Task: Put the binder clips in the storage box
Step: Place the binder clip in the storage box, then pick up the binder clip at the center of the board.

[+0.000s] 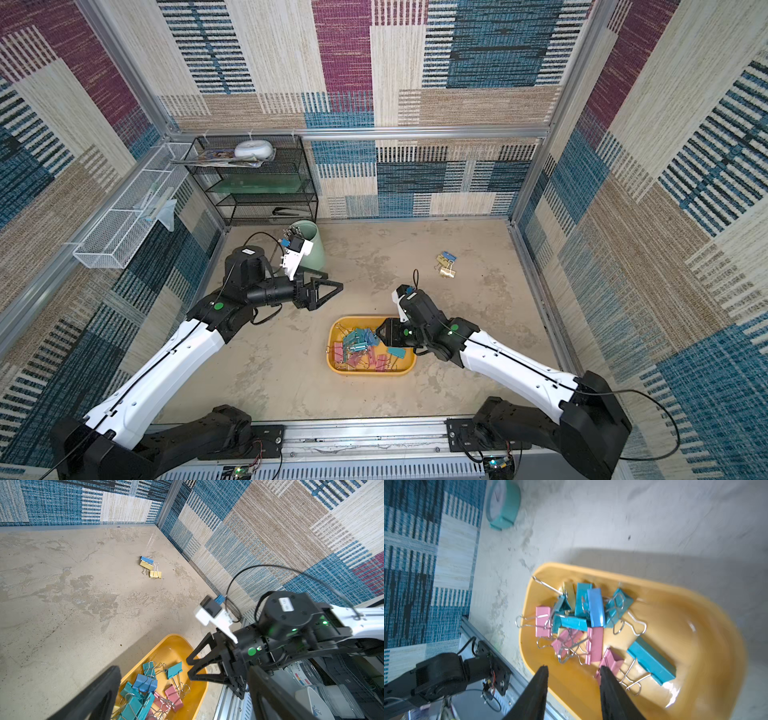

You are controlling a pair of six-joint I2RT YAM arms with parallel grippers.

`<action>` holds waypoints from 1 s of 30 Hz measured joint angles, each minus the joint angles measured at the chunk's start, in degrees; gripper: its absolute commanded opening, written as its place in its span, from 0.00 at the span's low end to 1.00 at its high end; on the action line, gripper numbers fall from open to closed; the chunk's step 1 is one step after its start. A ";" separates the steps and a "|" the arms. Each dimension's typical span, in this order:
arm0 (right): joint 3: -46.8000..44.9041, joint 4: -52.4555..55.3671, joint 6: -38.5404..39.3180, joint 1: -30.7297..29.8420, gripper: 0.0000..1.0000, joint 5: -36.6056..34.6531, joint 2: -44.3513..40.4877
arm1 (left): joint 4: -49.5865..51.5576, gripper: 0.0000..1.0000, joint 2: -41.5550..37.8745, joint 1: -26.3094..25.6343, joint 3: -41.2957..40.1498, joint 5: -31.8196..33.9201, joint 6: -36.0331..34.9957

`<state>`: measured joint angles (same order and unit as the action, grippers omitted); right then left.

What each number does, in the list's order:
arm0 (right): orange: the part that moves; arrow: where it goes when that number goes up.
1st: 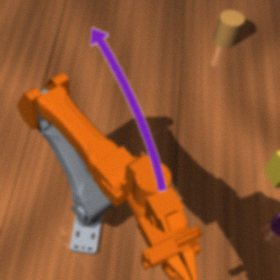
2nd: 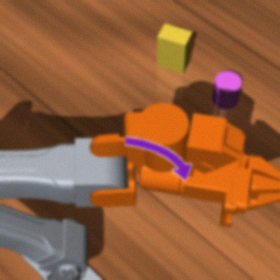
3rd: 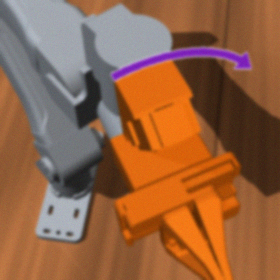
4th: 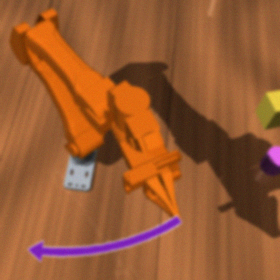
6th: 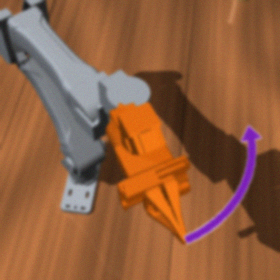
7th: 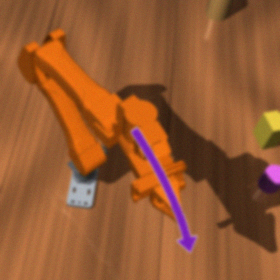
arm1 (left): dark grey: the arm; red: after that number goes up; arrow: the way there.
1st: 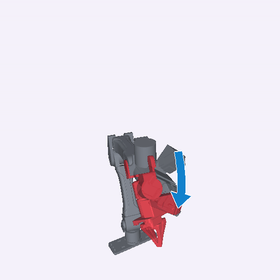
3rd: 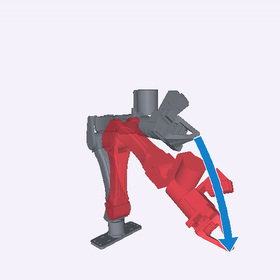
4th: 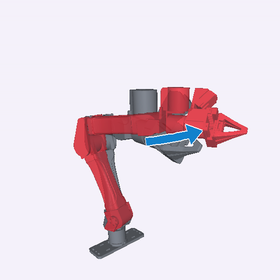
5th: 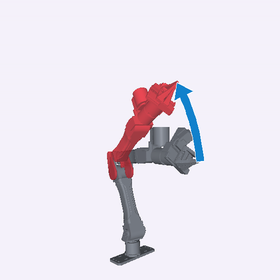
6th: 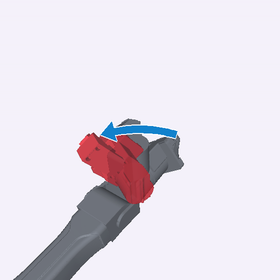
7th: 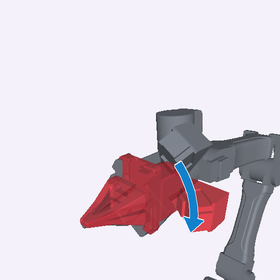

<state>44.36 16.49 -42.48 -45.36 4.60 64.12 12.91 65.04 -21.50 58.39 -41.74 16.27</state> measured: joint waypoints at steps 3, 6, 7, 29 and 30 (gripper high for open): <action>3.74 0.83 2.29 1.33 0.48 -10.21 -2.03 | 0.00 0.99 0.00 0.00 0.00 0.00 0.00; 6.95 0.74 5.53 5.55 0.48 -19.19 -1.03 | -0.02 0.99 0.00 0.00 0.00 0.02 0.00; 7.93 0.68 6.29 7.52 0.48 -21.40 0.09 | 0.00 0.99 0.00 0.00 0.00 0.02 0.00; 9.53 -21.20 -15.08 43.71 0.53 7.08 35.93 | 0.00 0.99 0.00 0.00 0.00 0.17 -0.04; 9.68 -21.73 -15.19 44.04 0.51 7.91 36.65 | 0.00 0.99 0.00 0.00 0.00 0.17 -0.04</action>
<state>54.04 -5.23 -57.67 -1.32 12.51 100.77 12.91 65.04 -21.50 58.39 -41.56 16.23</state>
